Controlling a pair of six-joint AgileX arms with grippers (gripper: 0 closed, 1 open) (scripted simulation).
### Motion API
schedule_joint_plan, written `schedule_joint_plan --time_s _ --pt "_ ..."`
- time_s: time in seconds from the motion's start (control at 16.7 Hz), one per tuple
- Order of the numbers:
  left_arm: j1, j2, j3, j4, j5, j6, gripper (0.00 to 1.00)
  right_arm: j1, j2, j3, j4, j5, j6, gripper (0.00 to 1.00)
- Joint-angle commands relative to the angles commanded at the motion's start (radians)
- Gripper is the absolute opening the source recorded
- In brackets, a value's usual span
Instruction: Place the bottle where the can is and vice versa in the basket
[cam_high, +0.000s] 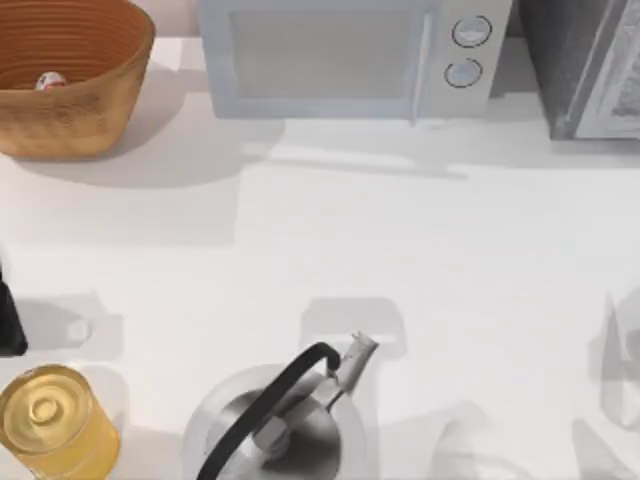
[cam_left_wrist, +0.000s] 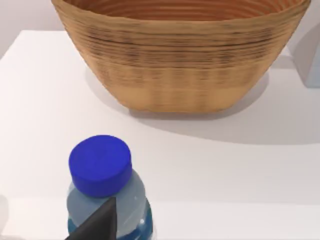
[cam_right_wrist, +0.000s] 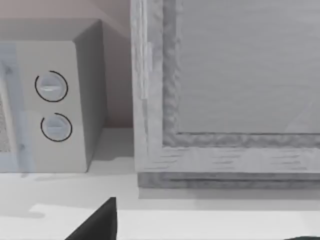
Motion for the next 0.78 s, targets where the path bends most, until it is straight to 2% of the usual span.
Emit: schedule_joint_plan --time_s 0.36,0.78 --pt "0.055 0.536 0.488 -0.293 0.035 0.022 1.00 0.000 0.000 0.000 0.000 0.000 0.000 1.00" --pt "0.098 1.222 1.257 -0.632 0.106 0.056 1.00 0.000 0.000 0.000 0.000 0.000 0.000 1.00"
